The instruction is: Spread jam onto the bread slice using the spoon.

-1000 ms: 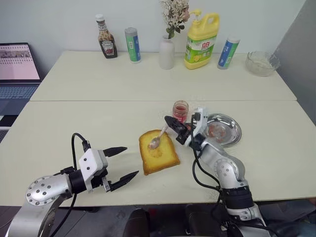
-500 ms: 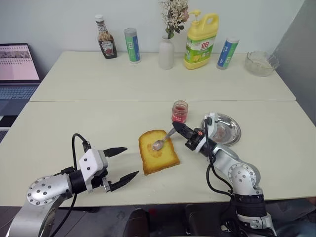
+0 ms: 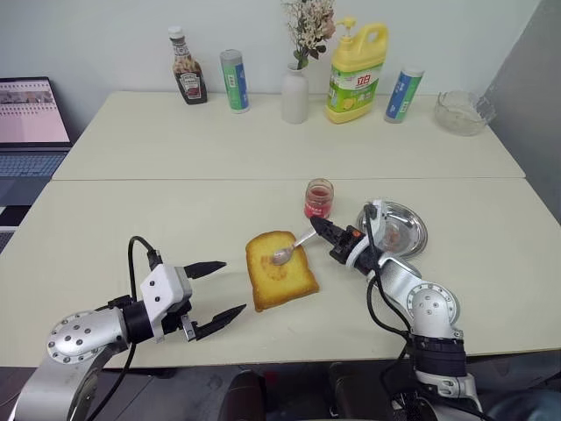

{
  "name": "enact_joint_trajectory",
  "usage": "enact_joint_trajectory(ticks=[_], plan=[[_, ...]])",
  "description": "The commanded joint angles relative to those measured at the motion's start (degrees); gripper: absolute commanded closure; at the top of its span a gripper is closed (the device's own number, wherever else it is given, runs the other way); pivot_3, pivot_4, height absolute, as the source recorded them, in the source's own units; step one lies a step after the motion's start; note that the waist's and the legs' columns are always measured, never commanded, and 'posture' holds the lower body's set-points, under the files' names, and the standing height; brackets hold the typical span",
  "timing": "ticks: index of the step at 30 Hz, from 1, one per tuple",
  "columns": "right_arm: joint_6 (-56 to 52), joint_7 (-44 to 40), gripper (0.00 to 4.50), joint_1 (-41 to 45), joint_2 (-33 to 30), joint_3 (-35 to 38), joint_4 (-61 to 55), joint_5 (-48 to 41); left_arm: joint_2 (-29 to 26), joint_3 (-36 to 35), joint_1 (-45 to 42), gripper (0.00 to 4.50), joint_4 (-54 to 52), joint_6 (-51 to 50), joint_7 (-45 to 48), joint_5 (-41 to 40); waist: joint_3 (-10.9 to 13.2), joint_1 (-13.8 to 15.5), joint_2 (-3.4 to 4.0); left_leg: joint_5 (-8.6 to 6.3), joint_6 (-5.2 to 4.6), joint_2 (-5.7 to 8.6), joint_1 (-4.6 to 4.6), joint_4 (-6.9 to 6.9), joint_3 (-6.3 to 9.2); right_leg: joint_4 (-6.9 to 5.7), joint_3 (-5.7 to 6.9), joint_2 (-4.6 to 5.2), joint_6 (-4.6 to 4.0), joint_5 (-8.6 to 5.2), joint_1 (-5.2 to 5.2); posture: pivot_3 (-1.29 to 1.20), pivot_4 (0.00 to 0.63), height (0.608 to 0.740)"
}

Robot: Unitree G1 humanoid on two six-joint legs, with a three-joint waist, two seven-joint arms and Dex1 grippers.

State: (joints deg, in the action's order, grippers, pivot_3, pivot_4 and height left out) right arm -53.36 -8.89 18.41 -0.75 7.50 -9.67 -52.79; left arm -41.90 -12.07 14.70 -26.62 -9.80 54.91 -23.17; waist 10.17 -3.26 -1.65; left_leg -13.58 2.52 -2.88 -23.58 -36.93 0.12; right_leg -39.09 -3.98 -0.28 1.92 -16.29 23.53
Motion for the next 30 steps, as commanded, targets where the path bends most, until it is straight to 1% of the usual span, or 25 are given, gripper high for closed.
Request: enact_joint_trajectory(ticks=[1,6,11,14,16,21,25,30], plan=[[-3.44,-1.42,4.47,-0.4,-1.43,0.73,-2.62,-3.91,-0.73,-0.21,-0.66,0.0,-0.99,0.25,0.23,-0.32,0.0,0.0,0.0,0.0,0.0,0.0,0.0,0.0,-0.01,0.0,0.0,0.0,0.0,0.0,0.0,0.0,0.15,0.74],[-3.7,-0.7,4.47,0.52,-1.67,2.07,-1.51,-4.93,-0.83,-0.25,-0.88,0.0,-0.95,0.04,0.25,-0.32,0.0,0.0,0.0,0.0,0.0,0.0,0.0,0.0,0.0,0.0,0.0,-0.01,0.0,0.0,0.0,0.0,0.15,0.74],[0.35,2.81,4.47,2.44,1.6,3.77,1.72,-2.36,-1.1,-0.88,-0.01,0.0,-1.33,-0.04,0.5,-0.56,0.0,-0.01,0.0,0.0,0.0,0.0,0.0,0.0,0.0,0.0,-0.01,-0.01,0.0,0.0,0.0,0.0,0.15,0.74],[1.2,2.93,4.47,2.92,2.34,3.55,2.86,-1.73,-1.28,-0.97,0.44,0.0,-1.54,0.09,0.74,-0.63,0.0,-0.02,0.0,0.0,0.0,0.0,0.0,0.0,-0.01,-0.01,-0.01,-0.01,0.0,0.0,0.0,0.0,0.15,0.74],[-0.26,2.32,4.47,2.65,1.87,3.11,2.55,-2.82,-1.35,-0.99,0.48,0.0,-1.53,0.07,0.84,-0.71,0.0,0.04,0.0,0.0,0.0,0.0,0.0,0.0,-0.01,0.0,-0.01,-0.01,0.0,0.0,0.0,0.0,0.15,0.74],[-5.47,0.06,4.47,0.68,-1.92,3.89,-0.53,-8.15,-1.45,-1.0,0.65,0.0,-1.46,0.2,1.02,-0.86,0.0,0.03,0.0,0.0,0.0,0.0,0.0,0.0,-0.02,0.01,-0.01,0.0,0.0,0.0,0.0,0.0,0.15,0.74],[-6.9,-0.5,4.47,0.16,-4.05,4.41,-2.25,-10.92,-1.4,-0.83,0.44,0.0,-1.23,0.34,1.1,-0.88,0.0,0.0,0.0,0.0,0.0,0.0,0.0,0.0,-0.02,0.0,-0.02,-0.01,0.0,0.0,0.0,0.0,0.15,0.74],[-6.83,-0.8,4.47,1.45,-6.23,6.19,-4.88,-14.79,-1.95,-0.91,-0.85,0.0,-0.82,0.02,1.7,-1.37,0.0,0.01,0.0,0.0,0.0,0.0,-0.01,-0.01,-0.01,0.01,-0.01,-0.01,0.0,0.0,0.0,0.0,0.15,0.74]])
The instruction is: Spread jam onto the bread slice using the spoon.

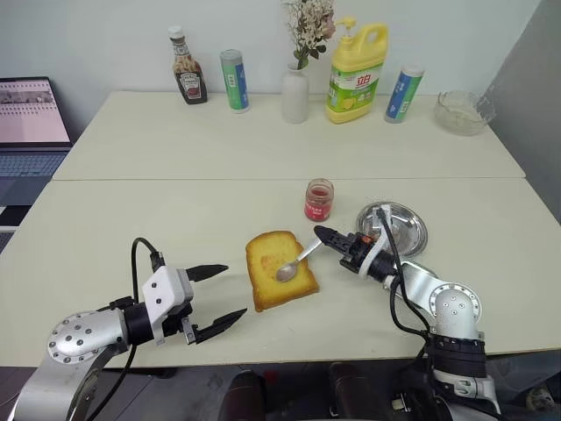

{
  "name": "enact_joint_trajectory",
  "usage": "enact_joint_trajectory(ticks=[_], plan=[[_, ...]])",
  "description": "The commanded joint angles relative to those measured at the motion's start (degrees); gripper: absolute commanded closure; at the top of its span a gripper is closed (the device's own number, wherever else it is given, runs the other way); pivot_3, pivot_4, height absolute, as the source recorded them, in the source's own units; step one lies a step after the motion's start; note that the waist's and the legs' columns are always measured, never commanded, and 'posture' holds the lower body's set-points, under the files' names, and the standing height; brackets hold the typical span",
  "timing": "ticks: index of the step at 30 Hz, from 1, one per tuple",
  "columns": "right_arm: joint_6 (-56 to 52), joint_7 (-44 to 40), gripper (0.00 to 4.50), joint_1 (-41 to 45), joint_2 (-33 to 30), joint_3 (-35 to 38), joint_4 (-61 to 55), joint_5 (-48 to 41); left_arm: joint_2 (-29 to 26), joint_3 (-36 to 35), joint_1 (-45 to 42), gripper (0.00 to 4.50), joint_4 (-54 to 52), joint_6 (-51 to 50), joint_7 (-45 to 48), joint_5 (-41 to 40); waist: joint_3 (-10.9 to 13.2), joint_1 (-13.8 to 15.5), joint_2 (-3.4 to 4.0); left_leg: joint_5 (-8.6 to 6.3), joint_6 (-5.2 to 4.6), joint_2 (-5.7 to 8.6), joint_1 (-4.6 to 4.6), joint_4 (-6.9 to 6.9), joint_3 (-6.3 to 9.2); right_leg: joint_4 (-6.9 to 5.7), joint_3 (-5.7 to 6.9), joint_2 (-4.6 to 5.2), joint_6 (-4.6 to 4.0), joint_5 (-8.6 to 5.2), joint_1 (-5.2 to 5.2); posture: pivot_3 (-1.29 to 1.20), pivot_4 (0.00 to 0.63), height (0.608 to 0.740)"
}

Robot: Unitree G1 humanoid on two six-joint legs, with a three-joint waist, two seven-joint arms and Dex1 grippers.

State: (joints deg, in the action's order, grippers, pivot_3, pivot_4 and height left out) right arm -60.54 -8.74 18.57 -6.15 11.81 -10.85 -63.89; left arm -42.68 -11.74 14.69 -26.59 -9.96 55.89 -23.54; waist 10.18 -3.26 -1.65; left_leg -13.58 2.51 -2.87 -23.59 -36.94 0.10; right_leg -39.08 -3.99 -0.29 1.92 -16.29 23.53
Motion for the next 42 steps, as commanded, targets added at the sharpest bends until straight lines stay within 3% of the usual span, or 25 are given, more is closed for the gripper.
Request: enact_joint_trajectory(ticks=[1,6,14,18,24,37,41,42], plan=[[0.51,-0.68,4.47,1.5,-1.26,2.32,-4.01,-4.33,-1.37,-1.28,-1.11,0.0,-1.16,-0.17,0.8,-1.33,0.0,0.0,0.0,0.0,0.0,0.0,0.0,0.0,-0.01,0.0,-0.01,0.0,0.0,0.0,0.0,0.0,0.15,0.74],[1.2,0.62,4.47,1.81,-3.72,4.61,-5.1,-7.16,-2.86,-0.12,-3.49,0.0,-4.19,-2.6,2.51,-4.23,0.0,0.06,0.0,0.0,0.0,0.0,-0.01,-0.01,0.0,0.0,0.0,0.0,0.0,0.0,0.0,0.0,0.15,0.74],[5.31,5.15,4.47,-1.02,-9.23,12.17,-7.2,-9.89,-4.13,5.02,-18.82,0.0,-5.45,-11.29,2.76,-9.33,0.0,0.39,0.0,0.0,0.0,0.06,-0.04,-0.04,0.0,0.03,-0.02,0.0,0.04,0.01,-0.03,0.0,0.15,0.74],[8.78,5.37,4.47,-4.14,-14.4,18.18,-5.58,-7.83,-2.51,11.52,-29.92,0.0,-3.96,-15.56,1.46,-7.8,0.01,0.61,0.01,0.0,0.0,0.07,-0.1,-0.03,0.07,0.04,0.04,-0.02,0.04,0.01,-0.02,0.0,0.15,0.74],[13.31,1.83,4.47,-4.75,-18.51,20.23,2.07,-3.27,-0.9,17.34,-37.19,0.0,-2.1,-17.62,1.18,-5.05,0.01,0.16,0.02,0.0,-0.01,0.07,-0.03,-0.03,0.0,0.04,-0.07,-0.05,0.06,0.03,-0.04,0.0,0.15,0.74],[22.81,-7.21,4.47,3.71,-23.02,19.2,24.93,9.78,2.17,21.75,-41.9,0.0,-0.94,-17.82,1.11,-2.2,0.0,0.18,0.04,0.01,-0.01,0.08,0.01,-0.04,-0.02,0.03,-0.1,-0.06,0.06,0.03,-0.07,0.0,0.15,0.74],[23.13,-9.77,4.47,3.65,-23.29,17.48,25.06,12.85,2.08,21.53,-41.18,0.0,-0.91,-17.0,1.31,-1.22,0.0,0.32,0.04,0.01,-0.01,0.08,0.01,-0.05,-0.01,0.03,-0.09,-0.06,0.06,0.03,-0.09,0.0,0.15,0.74],[23.51,-10.22,4.26,3.29,-23.21,17.1,23.89,13.55,2.07,21.48,-40.97,0.0,-0.9,-16.87,1.25,-0.98,0.0,0.32,0.04,0.01,-0.01,0.08,0.02,-0.05,-0.02,0.03,-0.1,-0.06,0.06,0.03,-0.09,0.0,0.15,0.74]])
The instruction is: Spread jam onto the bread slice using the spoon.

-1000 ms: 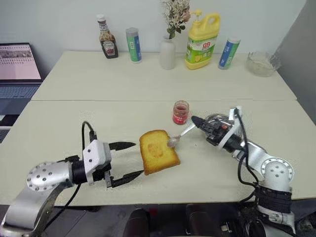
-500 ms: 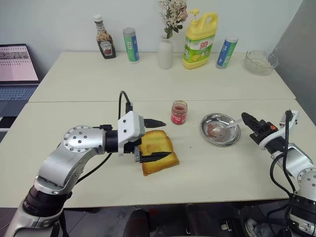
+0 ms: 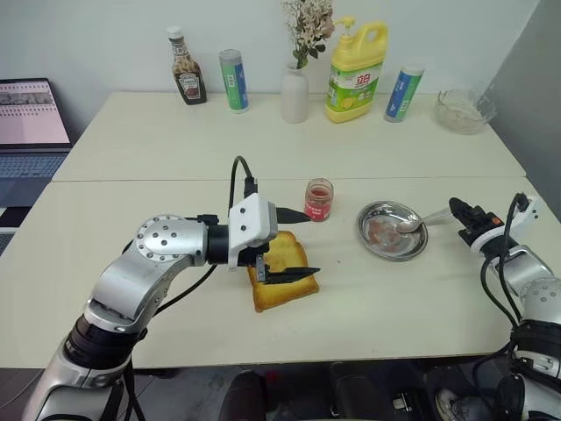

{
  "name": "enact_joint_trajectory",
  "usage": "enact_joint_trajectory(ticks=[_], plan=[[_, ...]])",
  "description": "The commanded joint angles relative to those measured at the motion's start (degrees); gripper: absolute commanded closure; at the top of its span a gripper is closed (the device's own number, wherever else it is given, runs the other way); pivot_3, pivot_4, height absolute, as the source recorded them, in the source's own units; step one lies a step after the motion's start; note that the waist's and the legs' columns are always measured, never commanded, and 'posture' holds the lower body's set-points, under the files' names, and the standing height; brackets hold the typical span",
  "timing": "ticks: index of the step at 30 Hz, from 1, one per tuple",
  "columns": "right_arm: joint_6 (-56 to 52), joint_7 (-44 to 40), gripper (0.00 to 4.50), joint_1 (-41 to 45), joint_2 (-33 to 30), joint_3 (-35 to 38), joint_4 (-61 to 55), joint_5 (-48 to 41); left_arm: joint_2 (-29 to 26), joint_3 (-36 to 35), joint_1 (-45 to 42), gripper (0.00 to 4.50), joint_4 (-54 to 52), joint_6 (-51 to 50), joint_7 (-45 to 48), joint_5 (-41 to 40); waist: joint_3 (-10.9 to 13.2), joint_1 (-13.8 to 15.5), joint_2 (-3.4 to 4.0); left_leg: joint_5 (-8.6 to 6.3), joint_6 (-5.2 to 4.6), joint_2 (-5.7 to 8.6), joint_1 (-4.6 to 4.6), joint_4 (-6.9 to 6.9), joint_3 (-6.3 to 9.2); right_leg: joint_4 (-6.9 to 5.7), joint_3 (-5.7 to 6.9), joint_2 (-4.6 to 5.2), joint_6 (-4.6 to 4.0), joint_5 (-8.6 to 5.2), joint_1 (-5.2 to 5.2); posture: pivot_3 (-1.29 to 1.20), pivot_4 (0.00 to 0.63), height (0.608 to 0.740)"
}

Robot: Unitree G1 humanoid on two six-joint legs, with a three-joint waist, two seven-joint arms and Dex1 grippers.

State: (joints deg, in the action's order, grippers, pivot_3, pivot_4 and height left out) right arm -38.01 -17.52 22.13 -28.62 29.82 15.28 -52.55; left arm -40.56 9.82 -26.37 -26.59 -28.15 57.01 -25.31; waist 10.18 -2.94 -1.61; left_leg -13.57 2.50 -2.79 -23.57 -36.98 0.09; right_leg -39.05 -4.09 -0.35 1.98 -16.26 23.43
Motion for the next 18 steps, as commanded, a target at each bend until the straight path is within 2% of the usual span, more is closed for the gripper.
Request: enact_joint_trajectory(ticks=[1,3,9,12,13,16,18], plan=[[1.24,-1.79,3.99,-0.51,-0.65,-1.1,-3.07,2.67,-0.02,-0.11,0.22,0.0,-0.89,1.42,0.1,0.94,0.0,0.0,0.0,0.0,0.0,0.0,0.02,0.0,0.0,0.0,0.0,0.0,0.0,0.0,-0.02,0.0,0.15,0.74],[2.38,-3.45,3.44,-1.69,-1.16,-2.65,-5.4,4.96,0.08,-0.21,0.41,0.0,-0.83,1.59,0.1,1.16,0.0,0.03,0.01,0.0,0.0,0.0,0.02,0.0,0.0,0.0,0.0,0.0,0.0,0.0,-0.02,0.0,0.15,0.74],[4.92,-6.64,1.25,-4.22,-1.62,-4.62,-10.29,8.85,0.6,-0.12,0.52,0.0,-0.21,2.46,0.22,1.83,0.0,0.08,0.02,0.0,0.0,0.0,0.03,-0.01,-0.01,-0.01,0.0,0.01,0.0,0.0,-0.02,0.0,0.15,0.74],[9.3,-8.56,0.2,-5.21,-2.83,-7.1,-11.92,14.26,1.1,0.18,0.13,0.0,0.57,3.03,0.28,2.3,0.0,0.18,0.02,0.0,0.0,0.0,0.03,-0.02,0.0,-0.01,0.0,0.01,0.0,0.0,-0.02,0.0,0.15,0.74],[10.64,-8.55,0.01,-5.34,-2.88,-7.56,-12.02,15.72,1.18,0.28,0.03,0.0,0.83,3.3,0.36,2.51,0.0,0.19,0.02,0.0,0.0,0.0,0.03,-0.02,0.0,-0.01,0.01,0.01,0.0,0.0,-0.02,0.0,0.15,0.74],[11.91,-8.34,0.01,-5.27,-2.21,-7.34,-11.6,16.96,1.34,0.39,-0.02,0.0,1.34,4.0,0.55,3.0,0.0,0.17,0.02,0.0,0.0,0.01,0.05,-0.02,-0.01,-0.02,0.0,0.01,0.0,0.0,-0.02,0.0,0.15,0.74],[9.76,-8.24,0.01,-5.08,-1.44,-5.95,-11.55,14.55,1.51,0.34,-0.01,0.0,1.48,4.12,0.6,3.23,0.0,0.19,0.02,0.0,0.0,0.0,0.05,-0.01,-0.01,-0.02,0.0,0.01,0.0,0.0,-0.02,0.0,0.15,0.74]])
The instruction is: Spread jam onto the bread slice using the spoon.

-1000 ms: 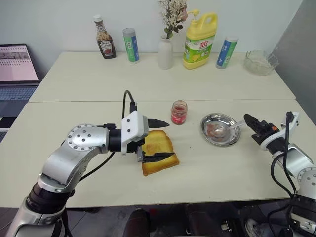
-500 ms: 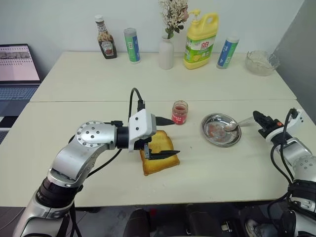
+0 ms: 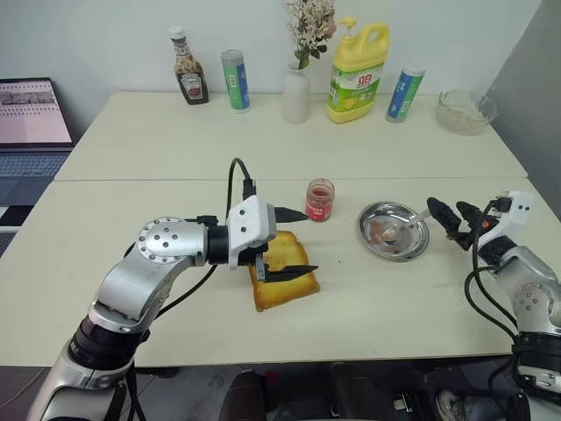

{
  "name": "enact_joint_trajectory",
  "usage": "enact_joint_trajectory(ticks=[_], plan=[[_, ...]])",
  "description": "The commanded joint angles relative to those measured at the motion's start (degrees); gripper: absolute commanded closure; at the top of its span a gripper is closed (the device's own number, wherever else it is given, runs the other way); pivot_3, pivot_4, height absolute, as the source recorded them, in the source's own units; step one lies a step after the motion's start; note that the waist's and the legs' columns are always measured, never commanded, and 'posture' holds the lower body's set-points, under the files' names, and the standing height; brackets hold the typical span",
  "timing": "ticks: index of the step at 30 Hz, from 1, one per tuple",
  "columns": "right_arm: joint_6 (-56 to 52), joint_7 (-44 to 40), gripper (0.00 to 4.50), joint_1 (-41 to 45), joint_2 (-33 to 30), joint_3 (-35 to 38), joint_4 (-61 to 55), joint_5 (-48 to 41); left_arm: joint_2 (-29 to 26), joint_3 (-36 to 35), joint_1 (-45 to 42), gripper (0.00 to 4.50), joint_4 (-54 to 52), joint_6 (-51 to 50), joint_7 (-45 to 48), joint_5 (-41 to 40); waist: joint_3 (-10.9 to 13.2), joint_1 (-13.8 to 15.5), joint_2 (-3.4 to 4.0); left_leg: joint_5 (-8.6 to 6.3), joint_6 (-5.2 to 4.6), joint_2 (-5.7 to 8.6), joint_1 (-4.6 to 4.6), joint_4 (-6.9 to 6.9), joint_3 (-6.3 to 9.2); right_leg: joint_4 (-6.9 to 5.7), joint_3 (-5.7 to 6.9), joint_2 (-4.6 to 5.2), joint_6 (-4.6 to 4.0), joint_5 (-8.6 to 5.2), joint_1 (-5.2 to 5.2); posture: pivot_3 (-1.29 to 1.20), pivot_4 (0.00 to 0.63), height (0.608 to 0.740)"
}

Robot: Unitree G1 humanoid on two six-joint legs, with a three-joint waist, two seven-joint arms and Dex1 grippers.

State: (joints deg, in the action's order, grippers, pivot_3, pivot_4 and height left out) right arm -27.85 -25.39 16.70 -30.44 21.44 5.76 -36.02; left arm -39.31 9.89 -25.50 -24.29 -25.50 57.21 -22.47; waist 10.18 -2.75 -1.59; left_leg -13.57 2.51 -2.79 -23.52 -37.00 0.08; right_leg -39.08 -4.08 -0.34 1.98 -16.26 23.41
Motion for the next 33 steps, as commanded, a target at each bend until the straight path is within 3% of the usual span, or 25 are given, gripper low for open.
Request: enact_joint_trajectory(ticks=[1,10,18,22,27,33], plan=[[-1.74,-0.04,0.01,0.54,0.81,3.43,-1.96,-3.63,0.34,0.23,-0.85,0.0,-0.78,1.47,0.43,0.49,0.0,0.01,0.0,0.0,0.0,0.0,0.0,0.0,0.0,0.0,0.0,0.0,0.0,0.0,0.0,0.0,0.15,0.74],[-13.01,5.31,0.01,1.67,3.49,12.26,-3.63,-18.69,0.57,0.01,-0.09,0.0,-1.19,1.32,0.47,1.02,0.0,0.1,0.0,0.0,0.0,0.0,0.02,0.0,0.01,0.0,0.0,0.01,0.0,0.0,-0.03,0.0,0.15,0.74],[-6.13,1.22,0.01,-2.11,0.2,4.9,-9.98,-7.69,0.83,-0.27,-0.18,0.0,-0.7,1.45,0.39,1.4,0.0,0.11,0.0,0.0,0.0,0.0,0.04,0.0,0.0,0.0,0.0,0.01,0.0,0.0,-0.05,0.0,0.15,0.74],[-1.71,-3.74,0.01,-5.61,-4.0,2.16,-16.57,-2.5,-0.13,-4.88,2.02,0.0,-0.98,-0.48,-2.56,0.65,0.0,0.11,0.01,0.0,0.0,0.0,0.05,0.01,0.0,0.01,0.0,0.01,0.01,-0.01,-0.05,0.0,0.15,0.74],[-0.86,-10.43,0.01,-12.04,-8.75,2.63,-25.46,-2.85,-5.49,-9.58,7.12,0.0,-0.8,-4.64,-7.21,4.14,0.0,0.06,0.01,0.0,-0.01,-0.02,0.1,0.04,0.05,0.0,0.01,-0.01,0.01,-0.01,-0.07,0.0,0.15,0.74],[1.91,-24.67,0.01,-24.88,-18.31,1.46,-33.03,0.3,-11.99,-18.03,19.7,0.0,1.39,1.9,-3.93,5.53,0.0,0.35,-0.01,-0.01,0.0,-0.01,0.16,0.02,-0.01,0.06,0.02,0.05,0.01,-0.02,-0.16,0.0,0.15,0.74]])
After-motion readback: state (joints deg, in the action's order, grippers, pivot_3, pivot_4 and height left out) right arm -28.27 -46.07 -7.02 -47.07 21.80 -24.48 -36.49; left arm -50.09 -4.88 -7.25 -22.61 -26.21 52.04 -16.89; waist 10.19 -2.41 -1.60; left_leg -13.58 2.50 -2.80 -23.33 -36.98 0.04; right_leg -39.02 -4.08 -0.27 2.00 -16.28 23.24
